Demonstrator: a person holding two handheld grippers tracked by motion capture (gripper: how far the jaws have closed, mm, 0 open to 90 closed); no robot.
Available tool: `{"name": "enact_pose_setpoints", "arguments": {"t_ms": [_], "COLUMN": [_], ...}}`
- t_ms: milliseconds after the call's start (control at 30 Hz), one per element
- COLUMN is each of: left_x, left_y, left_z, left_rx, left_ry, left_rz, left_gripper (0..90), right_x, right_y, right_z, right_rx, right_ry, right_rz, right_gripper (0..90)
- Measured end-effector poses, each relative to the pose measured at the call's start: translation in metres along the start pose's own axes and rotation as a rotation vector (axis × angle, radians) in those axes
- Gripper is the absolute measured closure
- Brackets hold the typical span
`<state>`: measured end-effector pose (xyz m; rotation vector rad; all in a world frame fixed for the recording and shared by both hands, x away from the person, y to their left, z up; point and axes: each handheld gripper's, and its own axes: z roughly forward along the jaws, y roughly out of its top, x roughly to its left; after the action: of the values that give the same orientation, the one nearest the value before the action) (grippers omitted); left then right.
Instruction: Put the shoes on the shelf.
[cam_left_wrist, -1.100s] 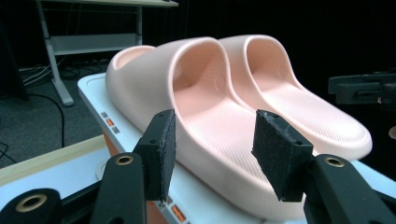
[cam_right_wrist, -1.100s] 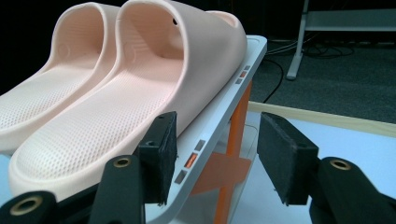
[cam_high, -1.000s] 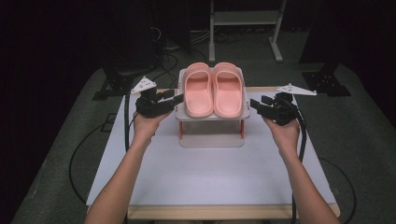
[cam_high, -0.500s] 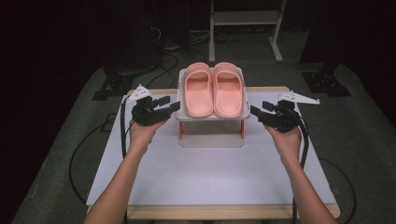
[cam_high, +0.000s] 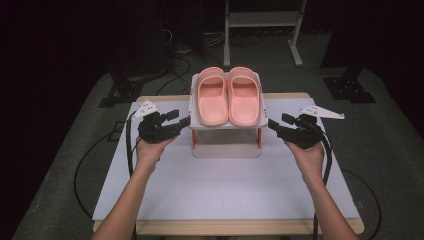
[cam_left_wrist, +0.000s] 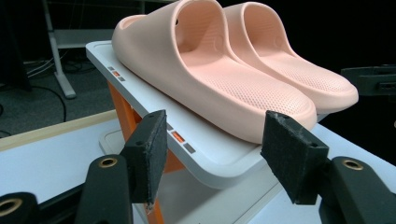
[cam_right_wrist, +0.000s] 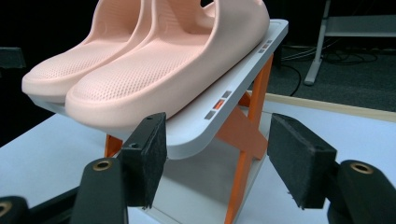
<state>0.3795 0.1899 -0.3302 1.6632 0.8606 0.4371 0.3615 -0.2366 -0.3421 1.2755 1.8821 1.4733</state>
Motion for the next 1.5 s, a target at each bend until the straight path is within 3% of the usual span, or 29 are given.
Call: {"name": "enact_pose_setpoints", "arguments": {"t_ms": [800,1500], "left_x": [-0.012,-0.011], "left_y": [-0.028,-0.065], "left_z": [-0.013,-0.030], "left_rx": [0.005,-0.002], "left_ry": [0.004,0.046], "left_rz": [0.033,0.012], "left_gripper": [27.0,15.9], "right_x": [-0.006,-0.011], "right_y": [-0.037,-0.069], "right_z": [-0.015,-0.031], "right_rx": [0.006,0.013], "right_ry": [0.000,-0.025], "right_rz": [0.008,0.005], "right_gripper": [31.6,24.1]}}
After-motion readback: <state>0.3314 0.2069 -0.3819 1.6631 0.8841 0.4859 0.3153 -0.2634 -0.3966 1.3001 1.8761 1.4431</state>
